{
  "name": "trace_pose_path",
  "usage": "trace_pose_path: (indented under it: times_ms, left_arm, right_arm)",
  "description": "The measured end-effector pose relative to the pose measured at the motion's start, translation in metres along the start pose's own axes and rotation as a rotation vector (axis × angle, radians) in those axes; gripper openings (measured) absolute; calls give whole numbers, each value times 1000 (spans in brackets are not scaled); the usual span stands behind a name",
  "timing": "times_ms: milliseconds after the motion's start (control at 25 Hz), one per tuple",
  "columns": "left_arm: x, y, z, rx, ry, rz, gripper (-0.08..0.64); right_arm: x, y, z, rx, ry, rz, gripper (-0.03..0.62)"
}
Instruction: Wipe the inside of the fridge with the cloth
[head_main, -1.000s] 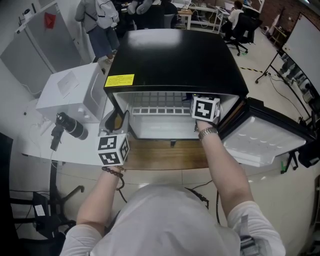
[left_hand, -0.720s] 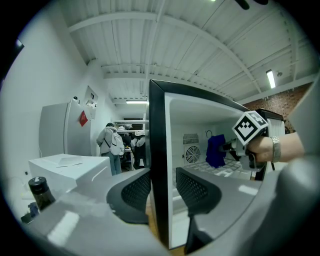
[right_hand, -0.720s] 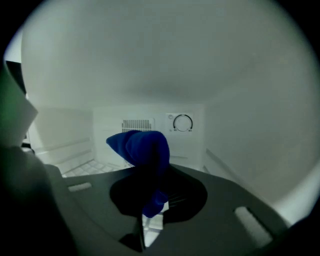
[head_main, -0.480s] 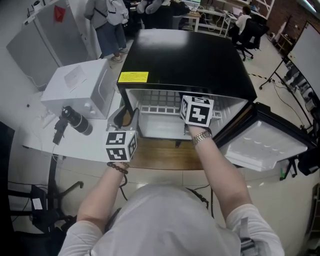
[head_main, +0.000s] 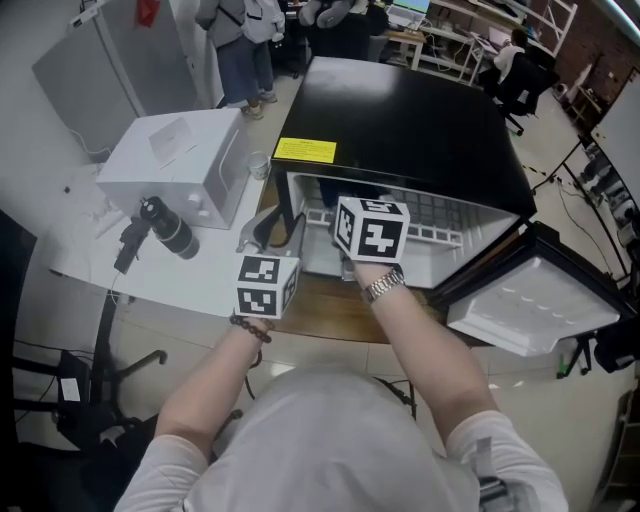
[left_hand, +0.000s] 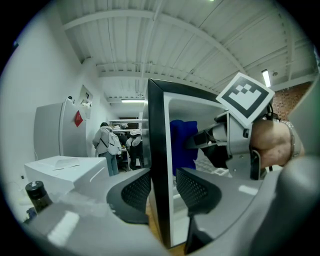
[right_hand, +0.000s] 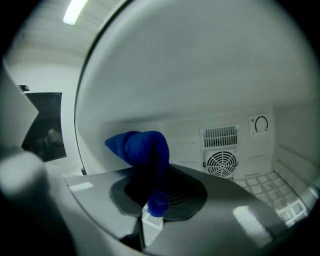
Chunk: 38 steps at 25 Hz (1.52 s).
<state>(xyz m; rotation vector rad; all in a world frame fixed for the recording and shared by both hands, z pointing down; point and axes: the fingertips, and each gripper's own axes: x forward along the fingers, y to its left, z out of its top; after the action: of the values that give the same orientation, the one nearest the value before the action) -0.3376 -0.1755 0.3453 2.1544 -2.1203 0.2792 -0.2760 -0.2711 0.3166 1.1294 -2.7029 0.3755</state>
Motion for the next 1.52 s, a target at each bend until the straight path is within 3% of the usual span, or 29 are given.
trace_pose_path:
  times_ms: [320,720,1520]
  left_arm:
    - [-2,1,2,15,-4,1,153]
    - [-2,1,2,17,-8,18,153]
    - [-2,1,0,-16,-21,51,153]
  right_arm:
    - [15,14,-41,9,89,12,40]
    - [18,-2,-75,-79,142,-51,40]
    - [-12,-73,-82,-83,142,-166,40]
